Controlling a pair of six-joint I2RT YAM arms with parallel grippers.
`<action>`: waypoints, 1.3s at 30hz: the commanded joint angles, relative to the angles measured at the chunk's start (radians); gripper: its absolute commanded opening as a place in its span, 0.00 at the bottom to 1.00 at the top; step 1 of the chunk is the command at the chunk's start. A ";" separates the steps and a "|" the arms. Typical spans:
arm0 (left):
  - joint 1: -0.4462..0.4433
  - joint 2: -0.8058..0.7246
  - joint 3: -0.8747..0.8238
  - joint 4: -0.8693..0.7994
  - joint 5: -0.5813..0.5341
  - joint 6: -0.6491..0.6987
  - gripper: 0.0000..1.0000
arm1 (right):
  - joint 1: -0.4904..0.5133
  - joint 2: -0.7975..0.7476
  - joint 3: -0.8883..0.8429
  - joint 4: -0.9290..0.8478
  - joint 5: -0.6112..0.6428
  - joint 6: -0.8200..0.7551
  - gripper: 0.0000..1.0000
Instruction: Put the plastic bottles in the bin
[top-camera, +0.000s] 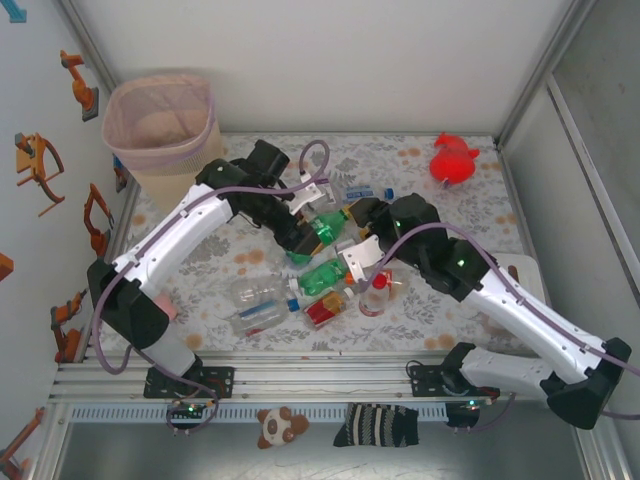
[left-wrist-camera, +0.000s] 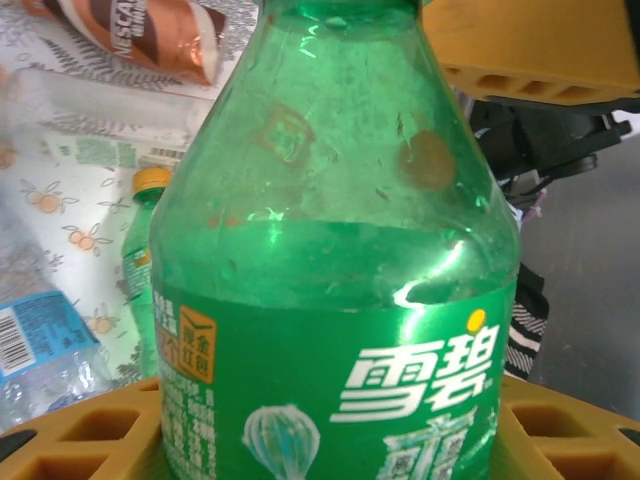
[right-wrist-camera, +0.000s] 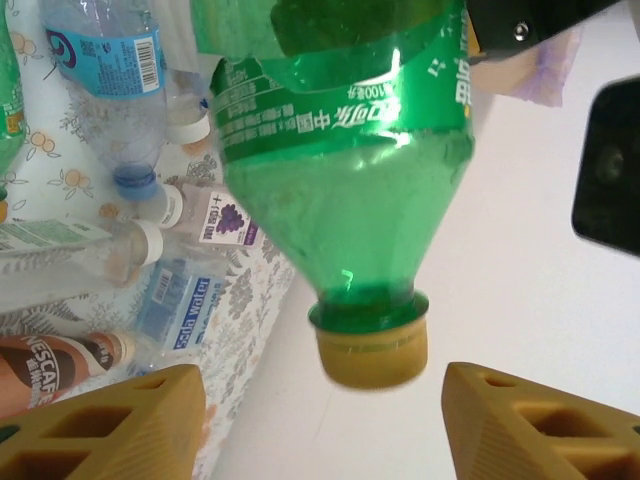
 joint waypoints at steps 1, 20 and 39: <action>0.015 -0.045 -0.015 0.004 -0.019 -0.007 0.55 | 0.009 -0.027 0.028 -0.009 0.009 0.140 0.65; 0.195 -0.140 0.015 0.237 -0.251 -0.178 0.55 | 0.007 0.022 0.088 0.018 0.368 1.652 0.57; 0.548 0.044 0.345 0.466 -0.364 -0.381 0.55 | 0.006 0.089 0.156 -0.055 0.326 1.724 0.57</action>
